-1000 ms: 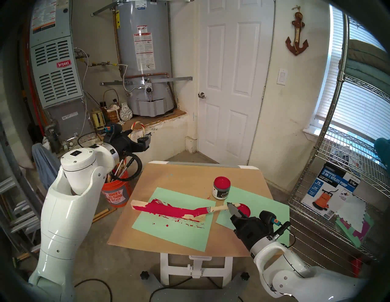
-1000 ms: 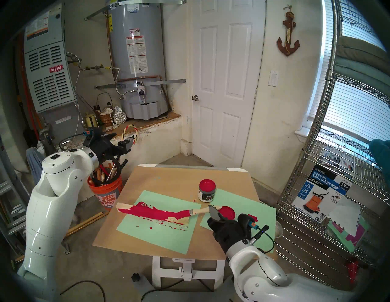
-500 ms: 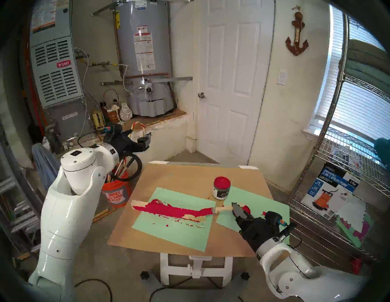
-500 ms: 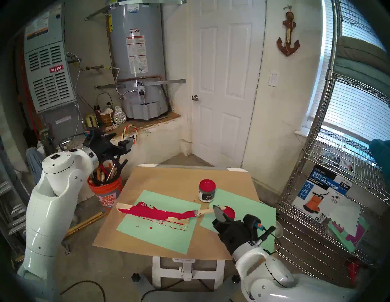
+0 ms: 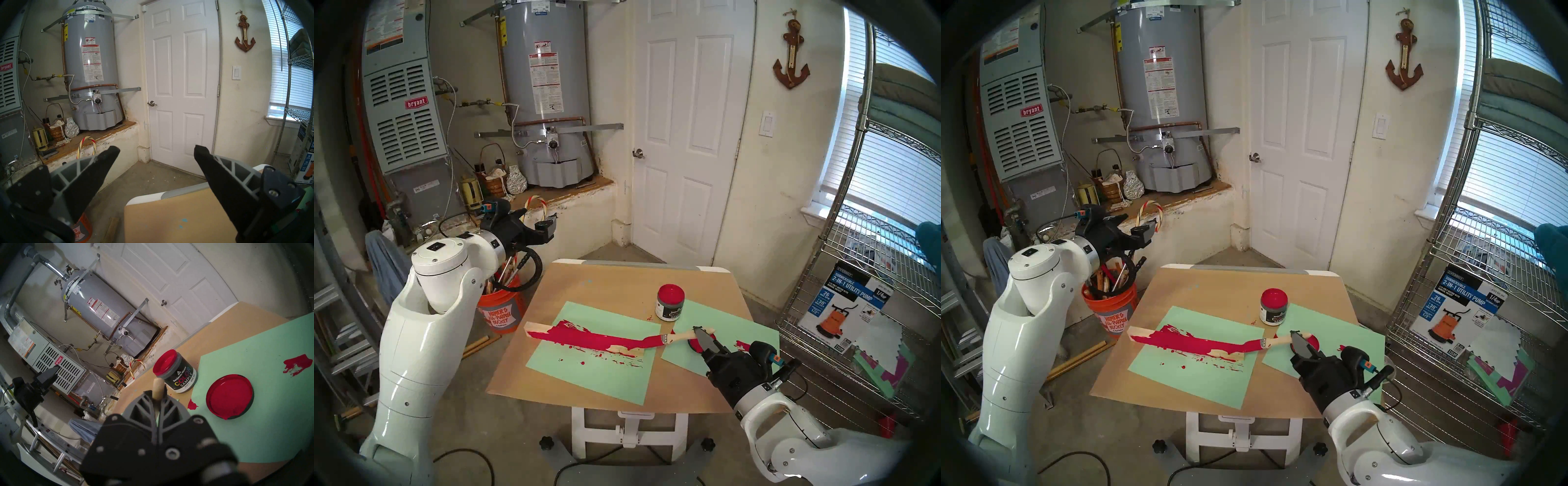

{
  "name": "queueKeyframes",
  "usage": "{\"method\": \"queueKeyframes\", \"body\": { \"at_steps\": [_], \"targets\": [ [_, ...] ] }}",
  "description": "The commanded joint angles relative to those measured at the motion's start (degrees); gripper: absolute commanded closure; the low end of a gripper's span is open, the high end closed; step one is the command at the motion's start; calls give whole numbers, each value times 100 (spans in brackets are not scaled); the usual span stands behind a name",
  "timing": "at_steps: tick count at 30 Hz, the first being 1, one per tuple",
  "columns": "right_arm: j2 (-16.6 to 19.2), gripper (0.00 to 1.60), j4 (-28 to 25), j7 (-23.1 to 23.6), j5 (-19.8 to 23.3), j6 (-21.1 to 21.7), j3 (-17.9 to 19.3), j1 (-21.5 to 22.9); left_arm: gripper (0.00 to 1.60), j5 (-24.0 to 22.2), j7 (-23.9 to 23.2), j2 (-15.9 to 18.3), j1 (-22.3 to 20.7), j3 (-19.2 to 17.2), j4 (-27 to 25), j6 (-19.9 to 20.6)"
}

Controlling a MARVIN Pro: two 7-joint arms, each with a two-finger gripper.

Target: Pick up brush, dip the brush into paint, and paint the wood

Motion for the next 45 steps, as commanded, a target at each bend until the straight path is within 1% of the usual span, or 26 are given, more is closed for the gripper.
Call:
{"method": "queueKeyframes", "body": {
  "at_steps": [1,2,3,4,6,7,9,11,13,14,15,16,17,20,23,25,26,28,30,31,39,40,41,42,43,45],
  "targets": [
    [42,160,-305,416,604,-15,205,-5,0,7,1,3,-73,-18,-86,-50],
    [64,160,-332,459,615,-19,230,-4,0,6,1,4,-73,-18,-85,-50],
    [72,160,-358,506,678,-16,253,-9,0,5,2,5,-73,-18,-85,-50],
    [63,160,-398,591,842,-20,294,-29,0,4,3,5,-73,-17,-85,-50],
    [72,160,-432,668,874,-69,344,-37,0,2,4,7,-73,-17,-85,-50],
    [58,160,-453,710,981,-62,368,-42,0,2,5,7,-73,-16,-85,-50],
    [-3,160,-455,752,974,-23,342,21,0,0,6,9,-72,-15,-86,-52],
    [-165,160,-428,716,947,99,219,173,0,-1,7,10,-72,-15,-86,-52],
    [-349,160,-394,652,789,209,39,363,0,-3,8,11,-73,-14,-85,-51],
    [-552,160,-348,591,681,315,-132,553,0,-6,9,13,-73,-13,-85,-49],
    [-643,160,-324,549,595,380,-221,665,0,-7,10,14,-73,-13,-84,-48],
    [-664,160,-340,551,556,409,-237,674,0,-8,10,14,-73,-13,-84,-47],
    [-780,160,-323,504,500,472,-325,781,0,-10,11,15,-73,-12,-84,-46],
    [-950,160,-329,447,367,604,-481,942,0,-14,12,18,-74,-11,-82,-44],
    [-1169,160,-279,373,142,772,-682,1149,0,-18,14,21,-74,-10,-81,-42],
    [-1185,160,-289,347,64,809,-716,1162,0,-19,14,21,-74,-10,-81,-42],
    [-1376,160,-199,282,-25,886,-855,1351,0,-20,15,22,-74,-10,-80,-41],
    [-1427,160,-193,225,-136,971,-945,1400,0,-23,16,24,-74,-9,-80,-41],
    [-1670,160,-58,130,-246,1088,-1147,1641,0,-25,16,26,-74,-8,-79,-40],
    [-1615,160,-94,121,-276,1107,-1147,1585,0,-26,17,26,-74,-8,-79,-40],
    [-2117,160,261,-153,-658,1330,-1576,2084,0,-36,21,33,-74,-5,-77,-39],
    [-2243,160,343,-207,-647,1358,-1662,2209,0,-38,21,34,-74,-5,-77,-39],
    [-2169,160,290,-186,-647,1351,-1639,2134,0,-39,22,35,-74,-4,-77,-39],
    [-2315,160,384,-245,-724,1370,-1724,2281,0,-40,22,36,-74,-4,-76,-38],
    [-2313,160,376,-268,-750,1381,-1741,2277,0,-41,23,36,-74,-4,-76,-39],
    [-2492,160,487,-343,-787,1420,-1854,2459,0,-43,24,38,-74,-3,-76,-38]
  ]
}}
